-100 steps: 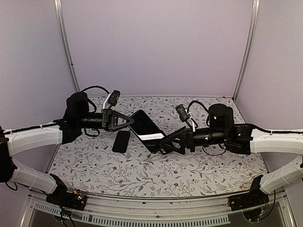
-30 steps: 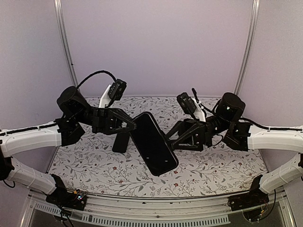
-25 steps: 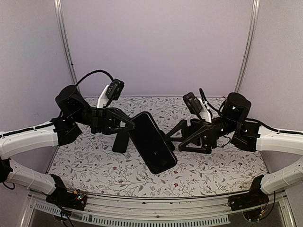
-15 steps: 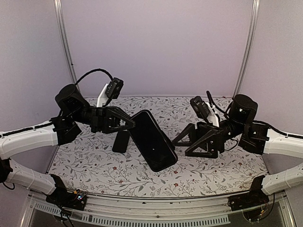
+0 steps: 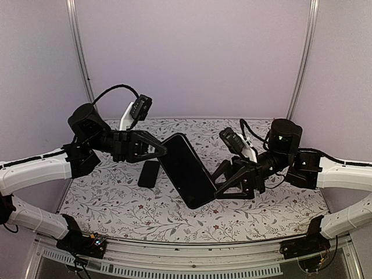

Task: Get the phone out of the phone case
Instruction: Remove the bottom right corner of the phone case from the phone.

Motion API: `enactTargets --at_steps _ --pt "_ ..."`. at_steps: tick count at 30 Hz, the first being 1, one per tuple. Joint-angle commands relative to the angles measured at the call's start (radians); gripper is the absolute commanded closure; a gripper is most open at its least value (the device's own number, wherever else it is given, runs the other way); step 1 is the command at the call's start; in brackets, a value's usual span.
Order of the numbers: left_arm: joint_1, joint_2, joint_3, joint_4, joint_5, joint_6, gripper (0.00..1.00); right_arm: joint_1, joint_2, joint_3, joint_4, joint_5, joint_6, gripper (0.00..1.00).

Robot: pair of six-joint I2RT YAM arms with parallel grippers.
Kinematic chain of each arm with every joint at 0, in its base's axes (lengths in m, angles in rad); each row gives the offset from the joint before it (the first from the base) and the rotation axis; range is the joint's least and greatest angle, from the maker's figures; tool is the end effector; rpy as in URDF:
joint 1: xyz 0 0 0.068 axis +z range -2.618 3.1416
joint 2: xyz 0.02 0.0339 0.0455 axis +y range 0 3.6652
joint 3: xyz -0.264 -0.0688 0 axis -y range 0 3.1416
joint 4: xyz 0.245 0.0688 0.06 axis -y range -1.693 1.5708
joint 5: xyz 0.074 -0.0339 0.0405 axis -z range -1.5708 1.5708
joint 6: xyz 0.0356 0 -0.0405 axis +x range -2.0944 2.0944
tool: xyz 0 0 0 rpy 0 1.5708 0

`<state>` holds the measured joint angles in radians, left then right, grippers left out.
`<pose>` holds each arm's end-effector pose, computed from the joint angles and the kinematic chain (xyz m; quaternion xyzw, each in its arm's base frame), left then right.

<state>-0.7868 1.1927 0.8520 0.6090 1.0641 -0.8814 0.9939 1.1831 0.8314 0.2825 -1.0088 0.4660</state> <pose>0.1626 -0.2072 0.3577 0.3783 0.5409 -0.7143 0.2327 0.1185 0.2374 0.3234 -0.4853 0.5319 0.6616 0.2095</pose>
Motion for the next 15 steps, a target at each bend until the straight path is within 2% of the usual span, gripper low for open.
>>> enactTargets --at_steps 1,4,10,15 --pt "0.009 -0.004 0.016 0.077 -0.018 -0.009 1.00 0.005 0.010 0.030 -0.006 -0.016 -0.015 0.51" --pt "0.009 0.000 0.011 0.118 -0.007 -0.033 1.00 0.006 0.012 0.029 0.005 -0.034 -0.015 0.64" --pt "-0.007 0.034 0.004 0.302 0.052 -0.177 1.00 0.006 0.017 0.047 0.051 -0.134 -0.017 0.69" --pt "-0.058 0.061 0.050 0.287 0.075 -0.185 1.00 0.013 0.033 0.095 0.066 -0.183 -0.037 0.69"
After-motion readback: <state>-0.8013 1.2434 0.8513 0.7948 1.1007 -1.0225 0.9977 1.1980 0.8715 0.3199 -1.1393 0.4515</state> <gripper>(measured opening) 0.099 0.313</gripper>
